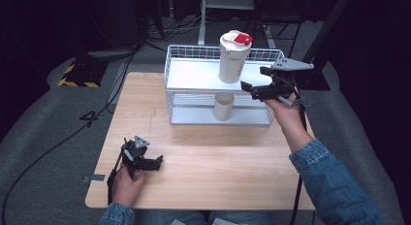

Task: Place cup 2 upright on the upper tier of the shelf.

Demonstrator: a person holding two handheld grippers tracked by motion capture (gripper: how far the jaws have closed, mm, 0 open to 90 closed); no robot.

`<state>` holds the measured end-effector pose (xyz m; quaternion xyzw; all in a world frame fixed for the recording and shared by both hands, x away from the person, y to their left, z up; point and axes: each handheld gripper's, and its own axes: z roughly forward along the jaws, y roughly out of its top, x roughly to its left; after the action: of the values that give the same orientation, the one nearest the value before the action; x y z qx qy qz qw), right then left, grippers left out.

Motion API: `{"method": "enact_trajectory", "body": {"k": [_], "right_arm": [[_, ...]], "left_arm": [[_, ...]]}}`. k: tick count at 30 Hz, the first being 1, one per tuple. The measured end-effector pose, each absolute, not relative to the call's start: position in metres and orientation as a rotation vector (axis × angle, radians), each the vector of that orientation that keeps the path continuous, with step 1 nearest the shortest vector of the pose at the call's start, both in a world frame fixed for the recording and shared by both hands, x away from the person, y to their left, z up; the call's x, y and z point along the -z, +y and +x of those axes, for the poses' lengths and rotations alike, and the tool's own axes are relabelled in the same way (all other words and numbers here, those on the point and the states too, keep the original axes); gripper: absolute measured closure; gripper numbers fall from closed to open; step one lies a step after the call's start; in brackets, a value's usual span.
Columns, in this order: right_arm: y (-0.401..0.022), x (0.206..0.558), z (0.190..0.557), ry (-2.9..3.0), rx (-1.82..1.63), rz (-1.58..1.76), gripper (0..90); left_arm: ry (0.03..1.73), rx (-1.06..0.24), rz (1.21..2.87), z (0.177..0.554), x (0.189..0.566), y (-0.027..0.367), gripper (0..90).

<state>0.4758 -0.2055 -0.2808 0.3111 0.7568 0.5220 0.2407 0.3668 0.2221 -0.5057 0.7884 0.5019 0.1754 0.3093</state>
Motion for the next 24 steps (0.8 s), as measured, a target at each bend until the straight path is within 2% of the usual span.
{"method": "enact_trajectory", "body": {"k": [20, 24], "right_arm": [[-0.254, 0.297, 0.416, 2.111, -1.4, 0.805, 6.3], [-0.264, 0.306, 0.407, 2.148, -1.383, 0.83, 10.8]], "left_arm": [[1.322, -0.468, 2.081, 0.369, 0.506, 0.221, 0.6], [1.322, -0.468, 2.081, 0.369, 0.506, 0.221, 0.6]]}}
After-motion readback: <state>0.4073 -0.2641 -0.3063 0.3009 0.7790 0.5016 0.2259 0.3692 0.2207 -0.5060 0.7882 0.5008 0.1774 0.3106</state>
